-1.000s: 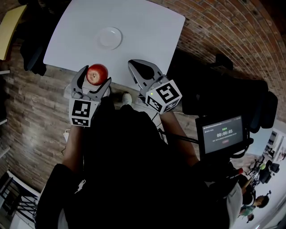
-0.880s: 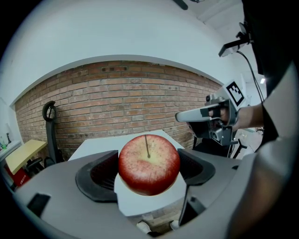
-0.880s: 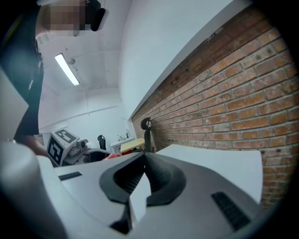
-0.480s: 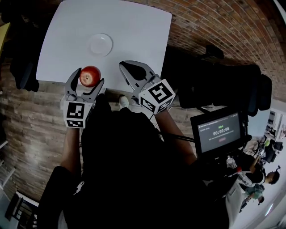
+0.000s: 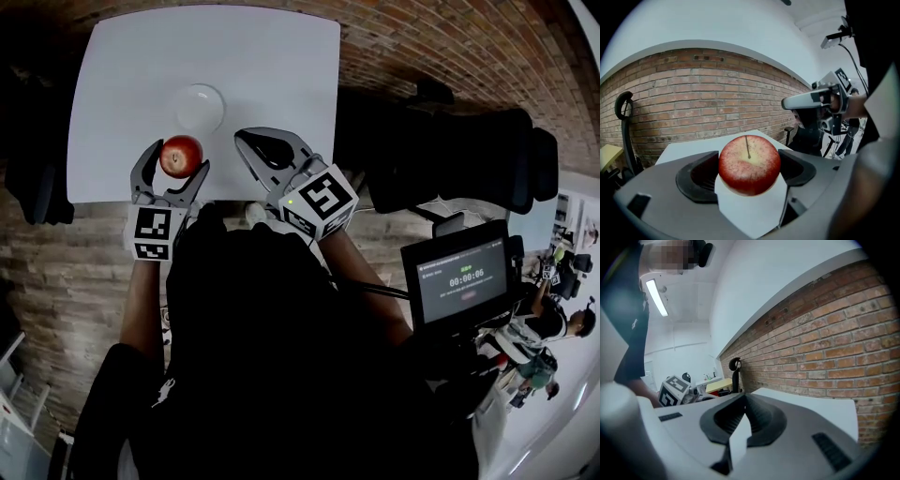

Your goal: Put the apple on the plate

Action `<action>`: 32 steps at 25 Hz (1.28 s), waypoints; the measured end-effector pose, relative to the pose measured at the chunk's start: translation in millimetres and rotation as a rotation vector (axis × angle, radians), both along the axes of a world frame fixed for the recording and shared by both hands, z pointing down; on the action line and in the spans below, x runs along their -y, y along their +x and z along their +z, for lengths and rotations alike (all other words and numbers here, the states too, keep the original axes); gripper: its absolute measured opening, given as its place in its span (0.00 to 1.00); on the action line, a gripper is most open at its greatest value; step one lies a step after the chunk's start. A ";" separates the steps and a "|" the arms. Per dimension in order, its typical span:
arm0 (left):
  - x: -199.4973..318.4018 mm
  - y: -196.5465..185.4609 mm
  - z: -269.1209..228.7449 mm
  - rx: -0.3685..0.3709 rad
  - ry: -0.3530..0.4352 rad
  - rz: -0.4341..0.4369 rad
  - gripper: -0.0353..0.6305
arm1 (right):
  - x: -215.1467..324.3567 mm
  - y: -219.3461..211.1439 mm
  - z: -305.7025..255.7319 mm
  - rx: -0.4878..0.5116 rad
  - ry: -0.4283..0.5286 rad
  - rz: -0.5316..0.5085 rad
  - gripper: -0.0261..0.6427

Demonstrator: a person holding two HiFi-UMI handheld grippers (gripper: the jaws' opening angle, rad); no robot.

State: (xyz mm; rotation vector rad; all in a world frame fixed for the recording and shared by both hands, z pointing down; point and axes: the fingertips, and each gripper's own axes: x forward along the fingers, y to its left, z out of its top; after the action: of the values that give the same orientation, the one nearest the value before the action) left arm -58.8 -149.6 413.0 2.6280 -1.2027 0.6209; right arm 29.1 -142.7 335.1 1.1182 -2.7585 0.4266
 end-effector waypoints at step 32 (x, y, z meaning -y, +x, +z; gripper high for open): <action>88.2 -3.8 110.9 0.109 -0.053 0.258 0.65 | 39.3 -34.2 56.1 -0.039 -0.130 0.216 0.04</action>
State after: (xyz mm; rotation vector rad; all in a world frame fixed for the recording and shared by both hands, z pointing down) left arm -62.6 -237.8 523.9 2.7572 -0.8651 0.8377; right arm -5.1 -182.0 391.2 1.3801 -2.5446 0.5932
